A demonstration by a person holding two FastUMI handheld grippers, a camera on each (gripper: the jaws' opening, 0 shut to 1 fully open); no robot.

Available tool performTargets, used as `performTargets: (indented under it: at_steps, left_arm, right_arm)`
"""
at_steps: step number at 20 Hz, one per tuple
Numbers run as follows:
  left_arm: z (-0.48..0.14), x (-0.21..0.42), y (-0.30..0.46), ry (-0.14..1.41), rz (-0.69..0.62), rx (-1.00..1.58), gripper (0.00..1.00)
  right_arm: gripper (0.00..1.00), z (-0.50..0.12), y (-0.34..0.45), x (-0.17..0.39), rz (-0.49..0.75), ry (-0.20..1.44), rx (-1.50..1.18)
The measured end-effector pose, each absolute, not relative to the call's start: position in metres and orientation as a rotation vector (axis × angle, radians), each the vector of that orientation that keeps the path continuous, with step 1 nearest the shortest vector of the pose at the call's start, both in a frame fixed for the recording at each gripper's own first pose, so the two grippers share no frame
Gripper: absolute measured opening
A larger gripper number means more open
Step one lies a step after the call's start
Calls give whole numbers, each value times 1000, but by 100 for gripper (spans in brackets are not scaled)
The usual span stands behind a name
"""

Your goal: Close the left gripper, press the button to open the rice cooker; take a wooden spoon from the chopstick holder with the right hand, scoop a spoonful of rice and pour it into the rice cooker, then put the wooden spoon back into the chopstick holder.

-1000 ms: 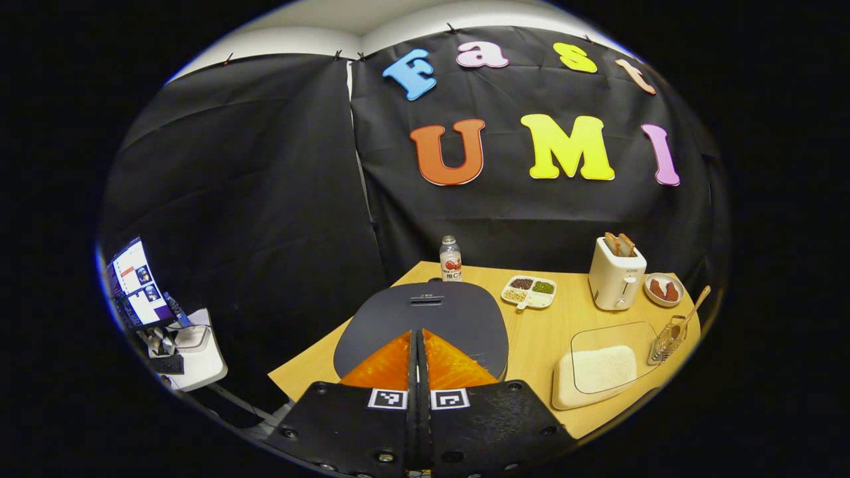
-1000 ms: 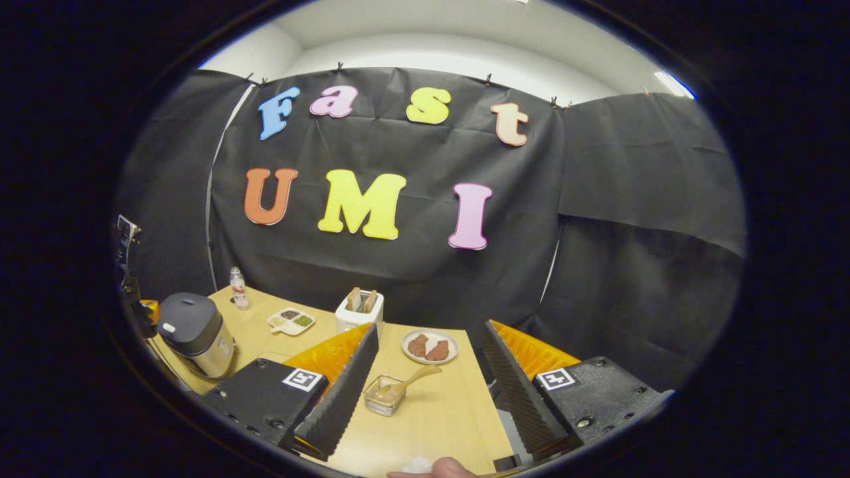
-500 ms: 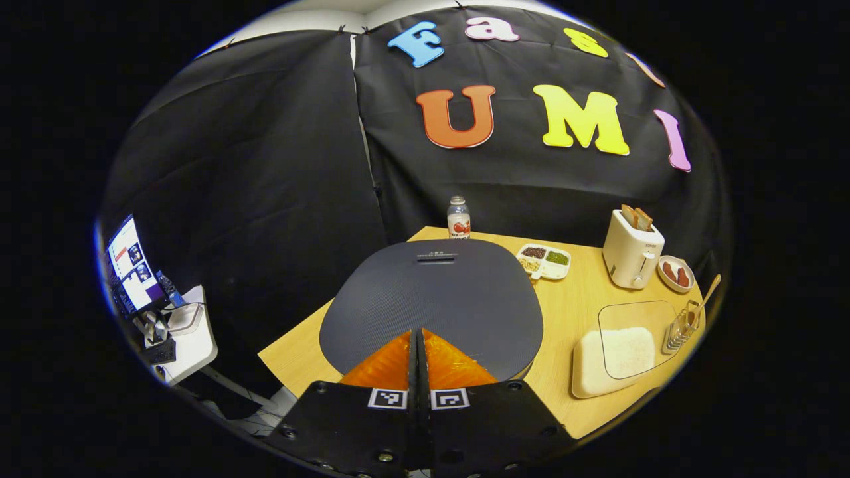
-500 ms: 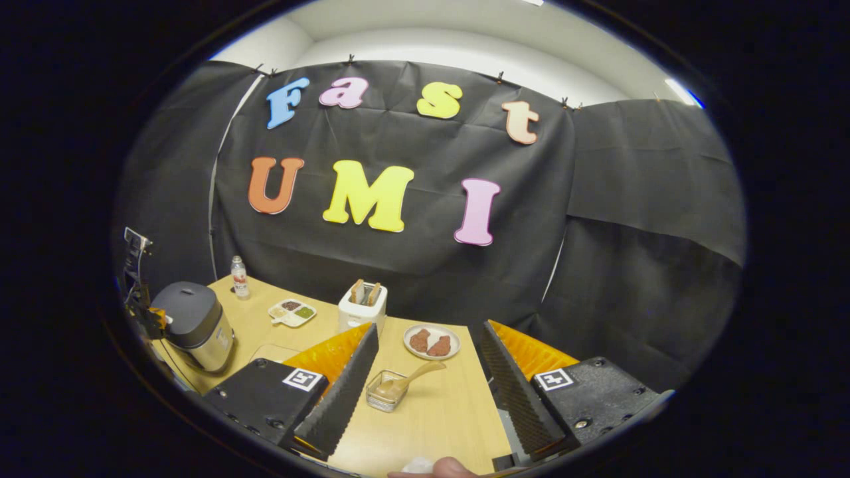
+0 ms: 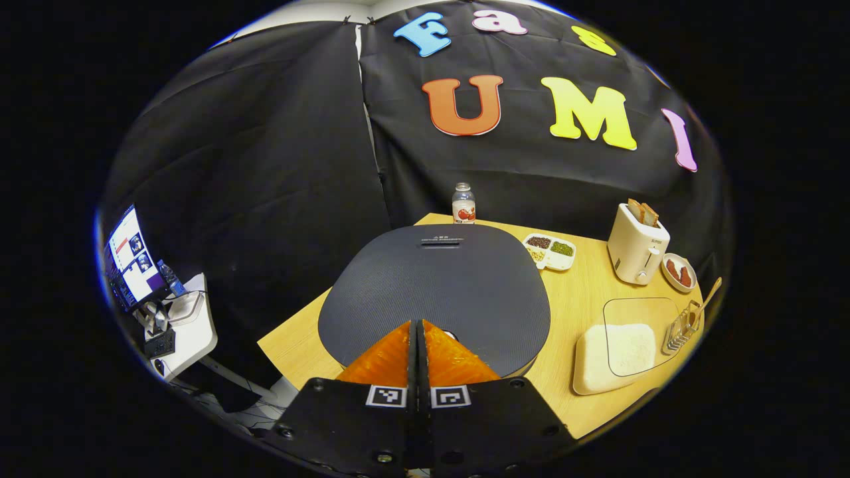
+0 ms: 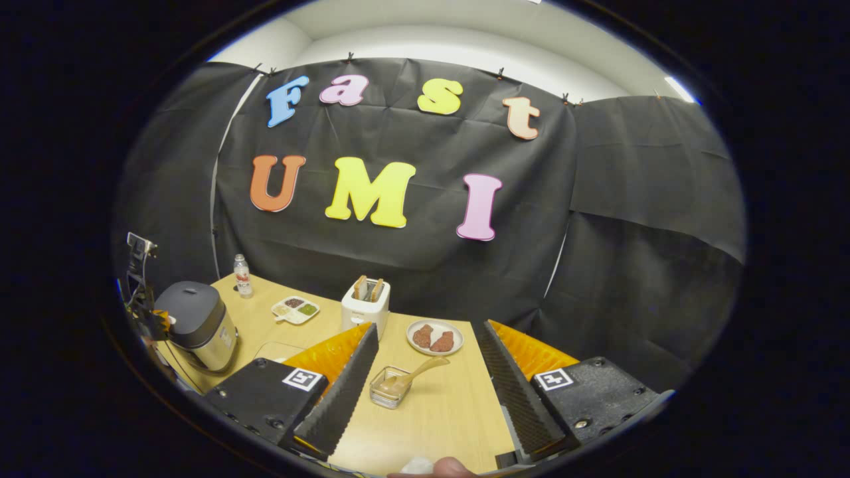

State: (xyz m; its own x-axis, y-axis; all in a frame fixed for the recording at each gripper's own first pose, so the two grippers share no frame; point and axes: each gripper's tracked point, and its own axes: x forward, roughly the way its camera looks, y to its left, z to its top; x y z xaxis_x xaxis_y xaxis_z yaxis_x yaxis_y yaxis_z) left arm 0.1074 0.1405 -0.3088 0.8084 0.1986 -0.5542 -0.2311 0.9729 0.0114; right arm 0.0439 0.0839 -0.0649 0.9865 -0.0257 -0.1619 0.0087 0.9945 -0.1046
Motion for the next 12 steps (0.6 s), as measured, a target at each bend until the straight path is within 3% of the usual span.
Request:
performTargets:
  at_steps: [5,8,12]
  left_arm:
    - [-309,112,141,587,235,-81,0]
    - [-292,116,145,512,243,-10,0]
    - [-200,128,159,188,314,81,0]
  right_arm:
    - [100,-64,80,42,-19,164,-114]
    - [100,-64,78,44,-16,152,-115]
    - [100,-64,75,43,-15,143,-104]
